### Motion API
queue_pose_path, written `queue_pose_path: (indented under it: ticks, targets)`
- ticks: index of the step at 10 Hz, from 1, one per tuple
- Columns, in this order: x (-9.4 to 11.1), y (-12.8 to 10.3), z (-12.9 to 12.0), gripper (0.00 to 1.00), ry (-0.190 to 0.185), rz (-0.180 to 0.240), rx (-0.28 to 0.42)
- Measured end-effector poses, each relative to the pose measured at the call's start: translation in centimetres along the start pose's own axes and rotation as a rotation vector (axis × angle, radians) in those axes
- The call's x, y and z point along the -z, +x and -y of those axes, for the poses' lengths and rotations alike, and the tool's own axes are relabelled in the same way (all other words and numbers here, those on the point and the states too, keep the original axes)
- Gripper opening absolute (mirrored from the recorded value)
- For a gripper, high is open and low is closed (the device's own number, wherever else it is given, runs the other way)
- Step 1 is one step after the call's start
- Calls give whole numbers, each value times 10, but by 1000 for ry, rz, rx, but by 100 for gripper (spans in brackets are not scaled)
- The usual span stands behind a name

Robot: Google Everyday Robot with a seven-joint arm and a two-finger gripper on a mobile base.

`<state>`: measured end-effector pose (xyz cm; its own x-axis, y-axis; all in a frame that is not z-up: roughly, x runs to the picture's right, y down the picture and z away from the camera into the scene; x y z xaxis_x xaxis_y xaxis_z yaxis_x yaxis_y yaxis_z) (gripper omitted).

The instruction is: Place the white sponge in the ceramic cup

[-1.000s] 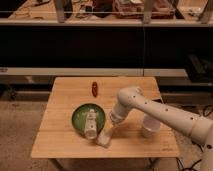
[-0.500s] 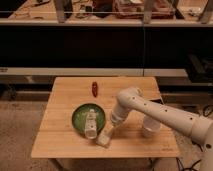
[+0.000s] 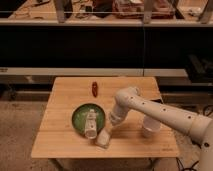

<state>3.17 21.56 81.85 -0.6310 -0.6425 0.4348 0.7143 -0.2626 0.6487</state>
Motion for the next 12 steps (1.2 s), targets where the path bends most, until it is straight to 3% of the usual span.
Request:
queue_pose_path:
  ticks: [2, 8, 12]
  targets:
    - [4, 1, -2, 0, -20, -3, -7]
    - [52, 9, -6, 0, -111, -49, -42]
    - [117, 13, -15, 0, -202, -104, -82]
